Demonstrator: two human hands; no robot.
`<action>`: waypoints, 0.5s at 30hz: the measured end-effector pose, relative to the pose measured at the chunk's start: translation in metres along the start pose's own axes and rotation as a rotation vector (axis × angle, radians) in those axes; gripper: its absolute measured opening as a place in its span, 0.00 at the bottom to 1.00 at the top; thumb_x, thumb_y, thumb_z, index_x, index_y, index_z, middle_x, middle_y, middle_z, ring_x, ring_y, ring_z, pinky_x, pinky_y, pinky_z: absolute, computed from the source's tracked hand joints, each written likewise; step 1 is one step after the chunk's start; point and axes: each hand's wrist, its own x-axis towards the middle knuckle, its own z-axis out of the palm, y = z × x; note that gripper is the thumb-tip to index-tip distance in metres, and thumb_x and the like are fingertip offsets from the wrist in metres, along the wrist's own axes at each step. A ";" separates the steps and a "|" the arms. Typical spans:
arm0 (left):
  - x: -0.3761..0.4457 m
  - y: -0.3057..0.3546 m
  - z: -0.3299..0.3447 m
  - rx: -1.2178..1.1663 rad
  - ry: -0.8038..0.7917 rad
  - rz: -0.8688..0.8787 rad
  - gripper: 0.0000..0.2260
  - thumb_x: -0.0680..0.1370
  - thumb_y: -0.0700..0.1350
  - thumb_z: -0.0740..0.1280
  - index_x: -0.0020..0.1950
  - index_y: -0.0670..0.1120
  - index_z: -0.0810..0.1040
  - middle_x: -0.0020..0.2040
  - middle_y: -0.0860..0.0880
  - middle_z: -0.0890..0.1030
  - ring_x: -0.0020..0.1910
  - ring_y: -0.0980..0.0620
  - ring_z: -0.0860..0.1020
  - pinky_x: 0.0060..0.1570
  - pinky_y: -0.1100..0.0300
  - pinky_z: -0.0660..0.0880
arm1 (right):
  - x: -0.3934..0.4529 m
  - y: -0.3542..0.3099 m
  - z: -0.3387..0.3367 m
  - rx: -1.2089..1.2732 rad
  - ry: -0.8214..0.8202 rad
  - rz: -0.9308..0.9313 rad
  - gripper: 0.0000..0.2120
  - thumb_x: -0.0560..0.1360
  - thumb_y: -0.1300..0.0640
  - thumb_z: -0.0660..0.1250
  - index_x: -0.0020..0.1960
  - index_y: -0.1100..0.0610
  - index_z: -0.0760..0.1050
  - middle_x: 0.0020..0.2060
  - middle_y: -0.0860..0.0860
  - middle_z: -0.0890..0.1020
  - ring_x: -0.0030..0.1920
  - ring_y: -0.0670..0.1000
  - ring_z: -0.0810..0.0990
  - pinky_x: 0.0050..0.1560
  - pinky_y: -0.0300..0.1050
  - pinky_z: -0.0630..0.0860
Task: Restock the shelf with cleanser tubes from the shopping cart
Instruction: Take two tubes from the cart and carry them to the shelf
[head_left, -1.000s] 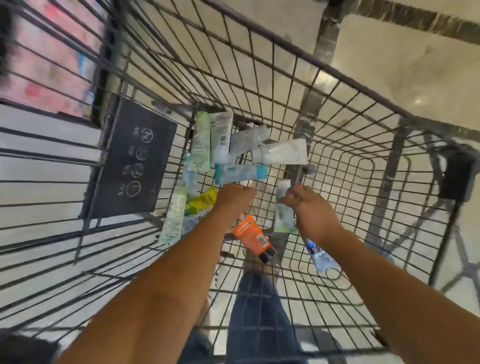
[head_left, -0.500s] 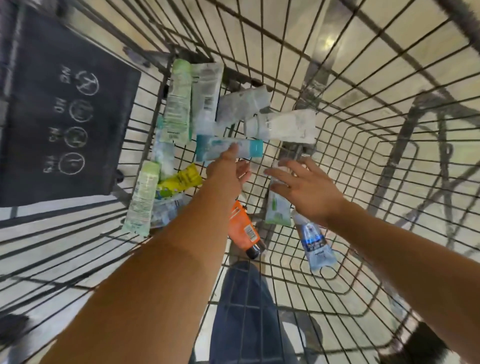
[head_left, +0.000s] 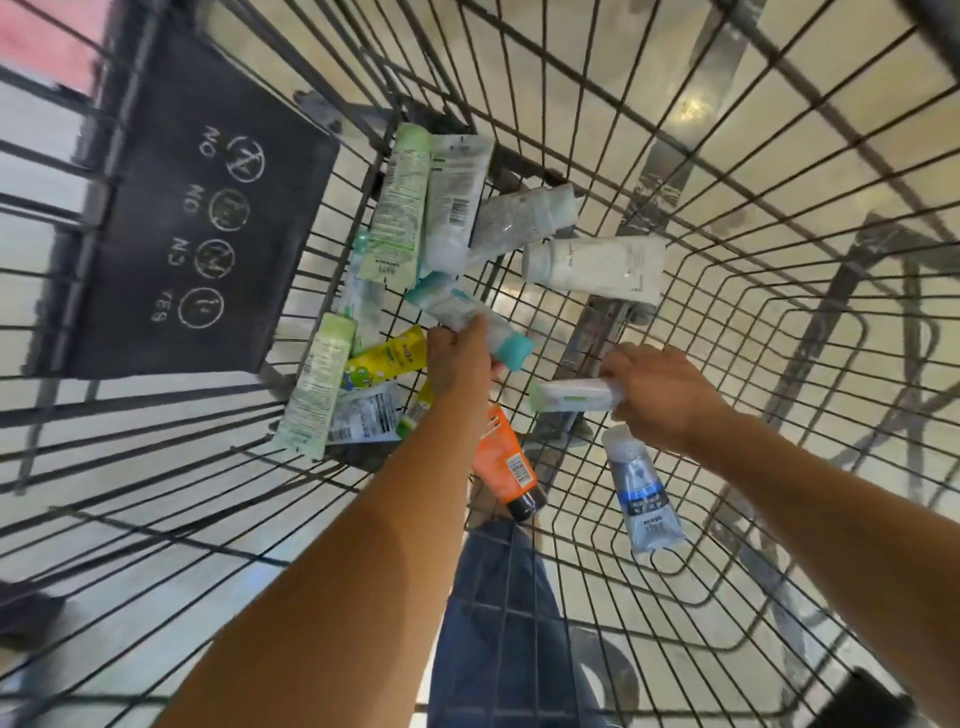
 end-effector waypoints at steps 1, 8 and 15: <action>-0.005 0.001 -0.006 0.006 -0.012 0.011 0.19 0.79 0.48 0.69 0.67 0.44 0.70 0.60 0.42 0.78 0.53 0.43 0.82 0.43 0.53 0.83 | -0.005 0.000 -0.003 0.126 -0.004 0.076 0.23 0.72 0.55 0.73 0.64 0.54 0.70 0.56 0.53 0.78 0.54 0.54 0.77 0.56 0.48 0.71; -0.062 0.025 -0.048 0.032 -0.124 0.019 0.09 0.78 0.44 0.70 0.57 0.49 0.75 0.58 0.42 0.79 0.49 0.43 0.83 0.45 0.46 0.82 | -0.038 -0.015 -0.044 1.207 0.088 0.400 0.19 0.69 0.67 0.76 0.53 0.54 0.73 0.50 0.57 0.82 0.54 0.60 0.82 0.58 0.60 0.78; -0.155 0.085 -0.104 0.099 -0.208 0.178 0.04 0.80 0.43 0.67 0.52 0.51 0.78 0.51 0.47 0.83 0.52 0.45 0.82 0.56 0.42 0.78 | -0.061 -0.100 -0.133 1.543 0.099 0.268 0.35 0.58 0.49 0.82 0.63 0.51 0.78 0.53 0.52 0.86 0.57 0.56 0.83 0.59 0.58 0.77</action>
